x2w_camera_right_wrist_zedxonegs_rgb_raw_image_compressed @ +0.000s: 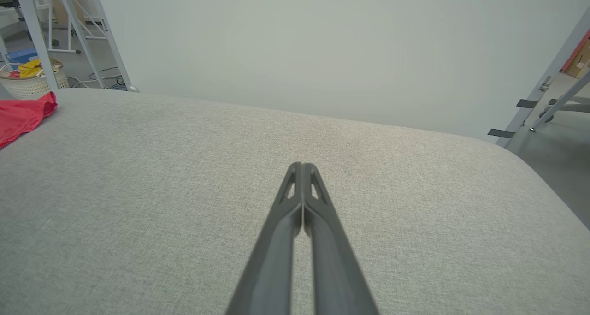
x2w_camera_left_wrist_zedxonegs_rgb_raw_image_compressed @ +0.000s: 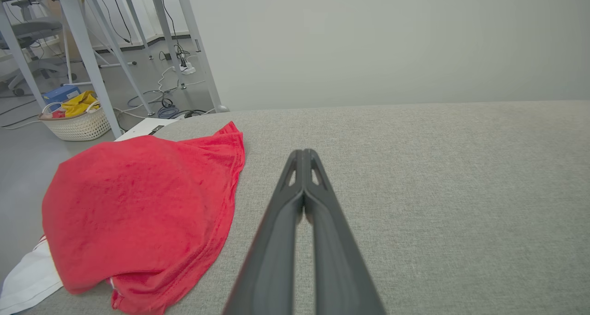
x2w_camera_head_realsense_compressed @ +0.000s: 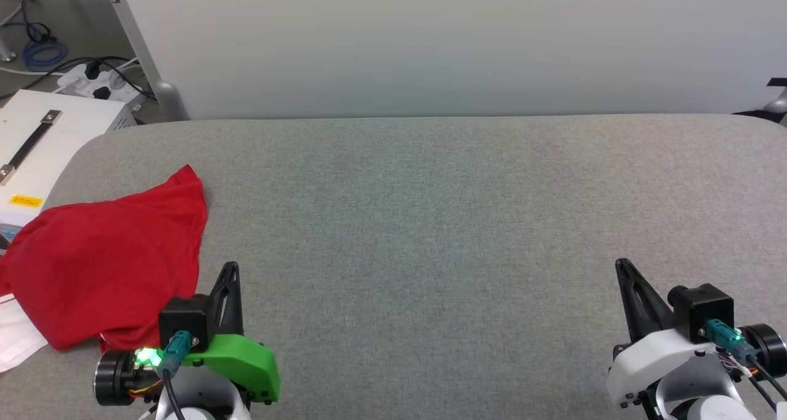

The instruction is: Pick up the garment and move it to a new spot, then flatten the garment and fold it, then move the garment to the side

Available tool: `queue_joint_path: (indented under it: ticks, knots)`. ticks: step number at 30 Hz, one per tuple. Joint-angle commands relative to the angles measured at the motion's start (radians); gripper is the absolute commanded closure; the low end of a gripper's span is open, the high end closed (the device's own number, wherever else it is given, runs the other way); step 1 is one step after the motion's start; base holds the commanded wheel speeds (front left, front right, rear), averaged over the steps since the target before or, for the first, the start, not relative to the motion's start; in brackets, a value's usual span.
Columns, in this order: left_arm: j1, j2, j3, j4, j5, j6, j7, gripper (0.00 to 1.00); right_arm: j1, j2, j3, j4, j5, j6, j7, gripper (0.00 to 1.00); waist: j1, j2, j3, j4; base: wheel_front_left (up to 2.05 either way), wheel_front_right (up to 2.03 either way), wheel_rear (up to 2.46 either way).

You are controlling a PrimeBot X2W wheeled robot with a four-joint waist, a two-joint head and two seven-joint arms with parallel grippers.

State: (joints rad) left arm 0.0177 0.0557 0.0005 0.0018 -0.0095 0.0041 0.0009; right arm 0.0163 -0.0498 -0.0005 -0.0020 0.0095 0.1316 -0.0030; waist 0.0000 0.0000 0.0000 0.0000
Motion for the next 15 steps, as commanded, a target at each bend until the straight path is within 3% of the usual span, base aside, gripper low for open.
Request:
queue_joint_path:
  ticks: [1, 15]
  knots:
    - [-0.018, -0.005, 0.0, -0.002, 0.009, -0.004, -0.001, 1.0, -0.016, 0.0, 0.0, 0.002, -0.009, -0.001, 0.003, 1.0, 0.0, 0.0, 0.0, 0.0, 0.0, 0.0, 0.0]
    - [-0.018, -0.005, 0.0, -0.002, 0.009, -0.004, -0.001, 1.0, -0.016, 0.0, 0.0, 0.002, -0.009, -0.001, 0.003, 1.0, 0.0, 0.0, 0.0, 0.0, 0.0, 0.0, 0.0]
